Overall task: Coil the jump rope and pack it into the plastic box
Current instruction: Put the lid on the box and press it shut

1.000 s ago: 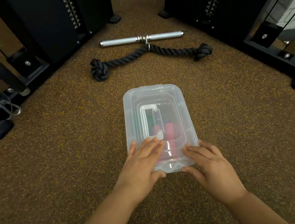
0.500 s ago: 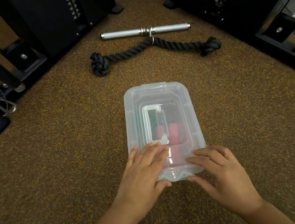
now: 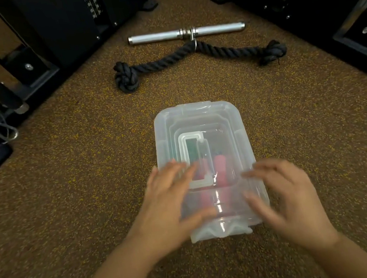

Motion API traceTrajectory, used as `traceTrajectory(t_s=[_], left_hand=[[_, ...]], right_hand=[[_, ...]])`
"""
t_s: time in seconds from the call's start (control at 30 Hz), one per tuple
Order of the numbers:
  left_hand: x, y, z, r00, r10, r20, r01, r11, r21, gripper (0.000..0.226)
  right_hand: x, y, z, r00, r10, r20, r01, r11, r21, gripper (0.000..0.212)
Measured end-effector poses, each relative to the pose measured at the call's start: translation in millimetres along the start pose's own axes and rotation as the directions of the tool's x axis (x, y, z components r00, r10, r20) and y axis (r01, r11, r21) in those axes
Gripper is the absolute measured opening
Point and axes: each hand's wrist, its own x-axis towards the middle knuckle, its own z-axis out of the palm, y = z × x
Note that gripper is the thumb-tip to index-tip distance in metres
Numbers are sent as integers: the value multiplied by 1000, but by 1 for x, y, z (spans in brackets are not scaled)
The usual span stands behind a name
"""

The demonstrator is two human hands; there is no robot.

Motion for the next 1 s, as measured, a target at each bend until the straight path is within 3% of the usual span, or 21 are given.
traceTrajectory(t_s=[0.1,0.17,0.23,0.33,0.43,0.57,0.67,0.73,0.83,1.0], left_hand=[[51,-18,-10,977,-134,-167,131,991,-28,71],[92,-30,-10,954,-253,-162,248,967,-51,71],[126,-36,-7,941,-303,-150,303,953,-20,73],[156,-35,-4,958,-201,-204,242,950,200,71],[164,-33,-6,967,-104,-231,174,934,312,63],[163,-35,-6,965,-79,-248,155,941,302,68],[164,-34,-7,973,-93,-209,150,949,276,93],[165,-33,-9,972,-154,-175,192,956,221,116],[168,-32,-9,963,-222,-154,245,957,155,130],[175,-29,-11,946,-276,-167,300,944,136,120]], right_hand=[[66,1,8,981,188,-42,-184,979,87,34],[115,5,18,942,335,38,-337,933,126,42],[160,11,28,863,470,184,-499,849,173,49],[205,19,39,686,617,385,-702,700,128,66],[225,32,50,586,646,489,-766,639,74,81],[233,44,57,525,560,641,-813,553,183,64],[230,49,52,543,460,702,-806,520,283,55],[226,56,51,631,402,663,-756,509,411,68],[217,58,49,724,309,617,-637,642,427,62],[215,51,47,834,268,483,-426,869,252,39]])
